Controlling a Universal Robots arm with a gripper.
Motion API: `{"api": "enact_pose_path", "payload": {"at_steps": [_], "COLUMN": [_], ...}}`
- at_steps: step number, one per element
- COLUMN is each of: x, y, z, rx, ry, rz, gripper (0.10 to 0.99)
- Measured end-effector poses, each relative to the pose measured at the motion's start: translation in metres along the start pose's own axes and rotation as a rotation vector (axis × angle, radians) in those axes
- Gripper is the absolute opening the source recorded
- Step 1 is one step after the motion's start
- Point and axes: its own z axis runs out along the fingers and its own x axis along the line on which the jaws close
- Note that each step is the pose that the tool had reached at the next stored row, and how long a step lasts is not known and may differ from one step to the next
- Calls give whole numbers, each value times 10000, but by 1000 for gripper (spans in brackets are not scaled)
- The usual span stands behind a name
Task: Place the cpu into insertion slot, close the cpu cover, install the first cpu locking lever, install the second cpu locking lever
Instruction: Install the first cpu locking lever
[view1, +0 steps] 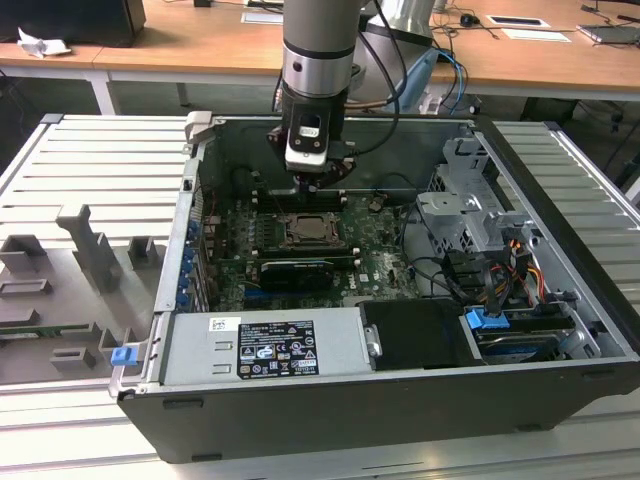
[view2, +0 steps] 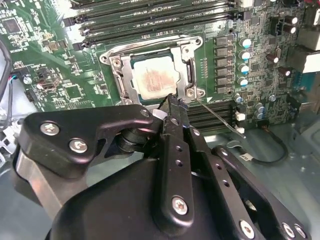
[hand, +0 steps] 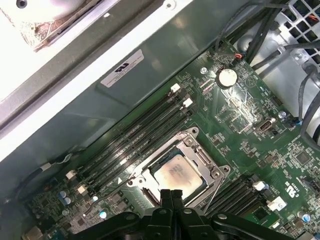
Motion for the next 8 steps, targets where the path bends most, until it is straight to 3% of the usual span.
{"api": "enact_pose_path", "payload": {"at_steps": [8], "x": [0], "y": [0], "z": [0], "rx": [40], "ry": [39], "rz": [-968], "gripper": [106]}}
